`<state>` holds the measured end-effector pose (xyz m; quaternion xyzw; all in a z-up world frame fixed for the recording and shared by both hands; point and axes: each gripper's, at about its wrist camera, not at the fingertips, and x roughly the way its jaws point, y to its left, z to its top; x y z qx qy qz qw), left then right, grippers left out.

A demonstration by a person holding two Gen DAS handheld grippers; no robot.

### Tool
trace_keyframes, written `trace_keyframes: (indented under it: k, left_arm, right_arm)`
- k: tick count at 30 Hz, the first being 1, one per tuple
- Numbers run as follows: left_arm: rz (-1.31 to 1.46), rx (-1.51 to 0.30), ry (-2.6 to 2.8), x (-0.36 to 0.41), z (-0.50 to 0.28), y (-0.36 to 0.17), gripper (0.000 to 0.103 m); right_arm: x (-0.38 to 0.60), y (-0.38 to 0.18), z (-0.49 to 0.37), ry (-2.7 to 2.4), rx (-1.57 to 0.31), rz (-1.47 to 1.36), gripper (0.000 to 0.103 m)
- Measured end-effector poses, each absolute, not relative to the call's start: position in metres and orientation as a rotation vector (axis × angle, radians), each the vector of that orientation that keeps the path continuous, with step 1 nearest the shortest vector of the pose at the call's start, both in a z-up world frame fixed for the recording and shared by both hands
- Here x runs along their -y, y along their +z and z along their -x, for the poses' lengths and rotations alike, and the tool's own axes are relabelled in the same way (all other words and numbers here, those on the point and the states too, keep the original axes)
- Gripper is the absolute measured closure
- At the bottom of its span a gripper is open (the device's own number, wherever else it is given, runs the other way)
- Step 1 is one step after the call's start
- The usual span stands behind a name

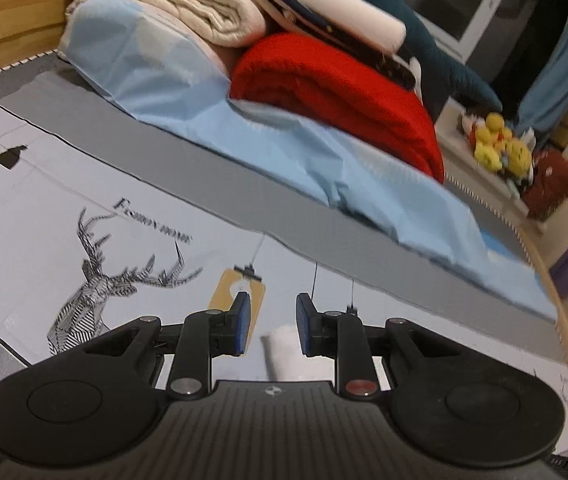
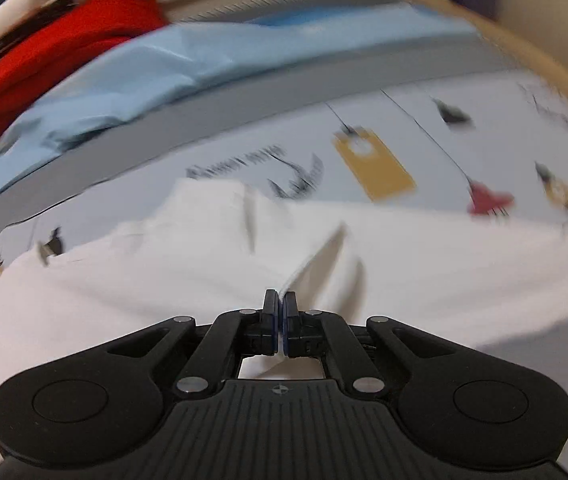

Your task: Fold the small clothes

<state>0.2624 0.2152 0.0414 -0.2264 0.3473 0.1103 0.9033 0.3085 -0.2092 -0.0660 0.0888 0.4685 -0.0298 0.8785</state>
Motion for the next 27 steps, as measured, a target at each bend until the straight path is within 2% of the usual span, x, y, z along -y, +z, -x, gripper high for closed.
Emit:
trace_keyframes:
  k: [7, 11, 15, 19, 20, 21, 24, 27]
  left_arm:
    - [0.489, -0.879, 0.137, -0.188, -0.28, 0.002, 0.077]
    - [0.516, -1.015, 0.111, -0.172, -0.289, -0.035, 0.061]
    - [0.47, -1.163, 0.133, -0.156, -0.296, -0.073, 0.061]
    - [0.401, -1.201, 0.138, -0.143, -0.296, -0.088, 0.061]
    - [0.364, -1.207, 0.125, -0.14, -0.295, -0.09, 0.069]
    - [0.304, -1.216, 0.115, -0.135, -0.295, -0.092, 0.092]
    - [0.159, -1.186, 0.167, -0.137, -0.29, -0.086, 0.093]
    - [0.201, -1.185, 0.217, -0.16, -0.285, -0.083, 0.093]
  right_arm:
    - [0.228, -0.064, -0.311, -0.054, -0.937, -0.202, 0.102]
    - [0.223, -0.066, -0.313, -0.042, -0.939, -0.205, 0.102]
    - [0.226, -0.063, -0.314, -0.038, -0.938, -0.227, 0.102]
    - [0.223, -0.059, -0.315, -0.019, -0.933, -0.238, 0.102]
    - [0.221, -0.059, -0.316, -0.012, -0.932, -0.238, 0.102]
    - [0.219, -0.058, -0.316, -0.002, -0.93, -0.237, 0.102]
    - [0.213, -0.053, -0.316, 0.039, -0.917, -0.253, 0.102]
    - [0.211, -0.047, -0.316, 0.116, -0.89, -0.307, 0.102]
